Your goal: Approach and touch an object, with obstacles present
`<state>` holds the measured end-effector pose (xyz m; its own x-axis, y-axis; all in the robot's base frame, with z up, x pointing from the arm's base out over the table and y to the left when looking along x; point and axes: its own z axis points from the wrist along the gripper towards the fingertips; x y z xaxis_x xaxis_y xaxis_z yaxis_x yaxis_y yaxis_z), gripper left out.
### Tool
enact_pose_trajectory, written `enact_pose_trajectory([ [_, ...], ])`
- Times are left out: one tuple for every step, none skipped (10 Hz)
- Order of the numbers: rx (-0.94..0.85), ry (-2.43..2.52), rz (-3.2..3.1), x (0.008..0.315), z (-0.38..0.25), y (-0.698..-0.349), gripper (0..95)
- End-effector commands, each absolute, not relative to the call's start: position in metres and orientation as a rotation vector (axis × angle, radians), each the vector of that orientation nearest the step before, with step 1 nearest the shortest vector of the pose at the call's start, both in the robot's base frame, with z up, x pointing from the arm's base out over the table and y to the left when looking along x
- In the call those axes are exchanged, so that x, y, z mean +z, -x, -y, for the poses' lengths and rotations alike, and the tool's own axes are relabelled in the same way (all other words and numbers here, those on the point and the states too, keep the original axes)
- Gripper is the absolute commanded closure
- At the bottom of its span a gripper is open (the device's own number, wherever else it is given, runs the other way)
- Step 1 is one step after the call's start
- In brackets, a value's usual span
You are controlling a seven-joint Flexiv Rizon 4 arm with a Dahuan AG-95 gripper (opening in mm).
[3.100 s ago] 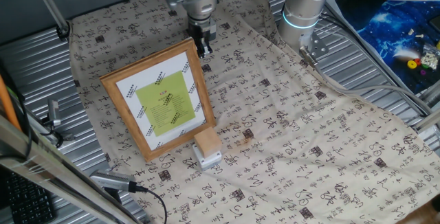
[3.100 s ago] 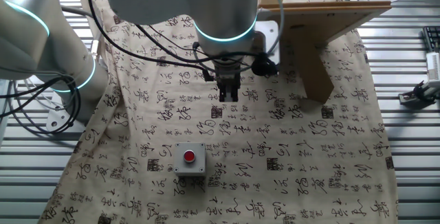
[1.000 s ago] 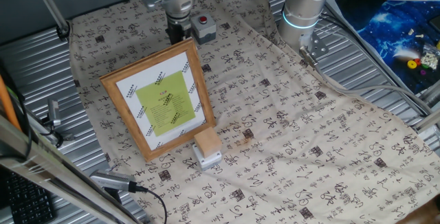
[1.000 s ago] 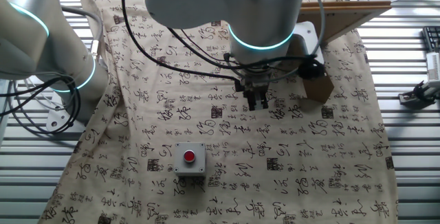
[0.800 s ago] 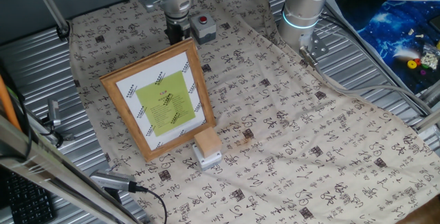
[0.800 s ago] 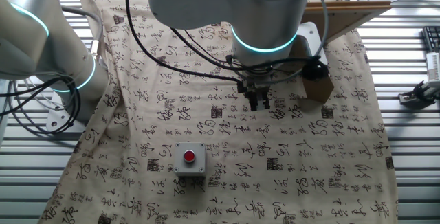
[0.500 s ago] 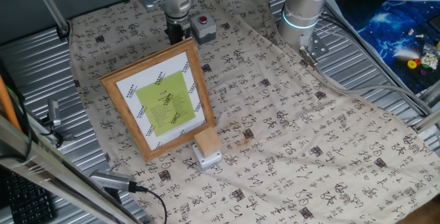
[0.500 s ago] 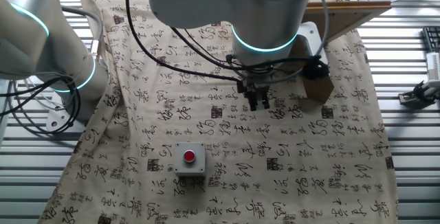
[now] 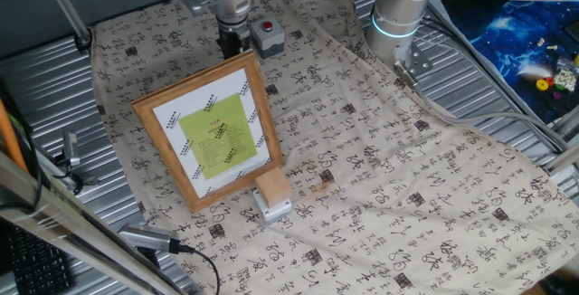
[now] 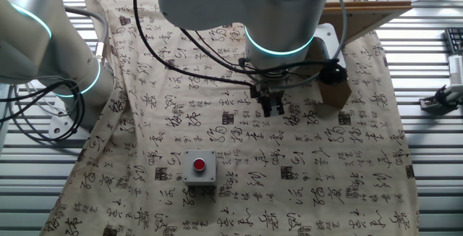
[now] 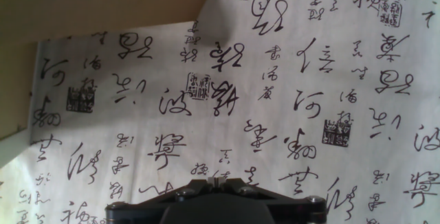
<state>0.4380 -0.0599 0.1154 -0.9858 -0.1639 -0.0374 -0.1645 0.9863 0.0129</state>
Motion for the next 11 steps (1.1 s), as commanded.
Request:
enact_pose_trajectory([
  [0.033, 0.252, -3.091, 0.1155, 0.0599, -0.4373, 95.0],
  [0.051, 0.262, -3.082, 0.1155, 0.0599, -0.4373, 95.0],
  [0.048, 0.285, -3.083, 0.1155, 0.0599, -0.4373, 95.0],
  [0.030, 0.295, -3.091, 0.1155, 0.0599, -0.4373, 95.0],
  [-0.023, 0.268, -3.107, 0.1155, 0.0599, -0.4373, 95.0],
  [-0.054, 0.236, -3.094, 0.1155, 0.0599, -0.4373, 95.0],
  [-0.045, 0.215, -3.088, 0.1155, 0.0599, -0.4373, 95.0],
  [-0.035, 0.219, -3.086, 0.1155, 0.0599, -0.4373, 95.0],
  [-0.034, 0.219, -3.084, 0.1155, 0.0599, -0.4373, 95.0],
  [-0.033, 0.218, -3.079, 0.1150, 0.0601, -0.4375, 95.0],
  [-0.029, 0.223, -3.067, 0.1143, 0.0615, -0.4401, 95.0],
])
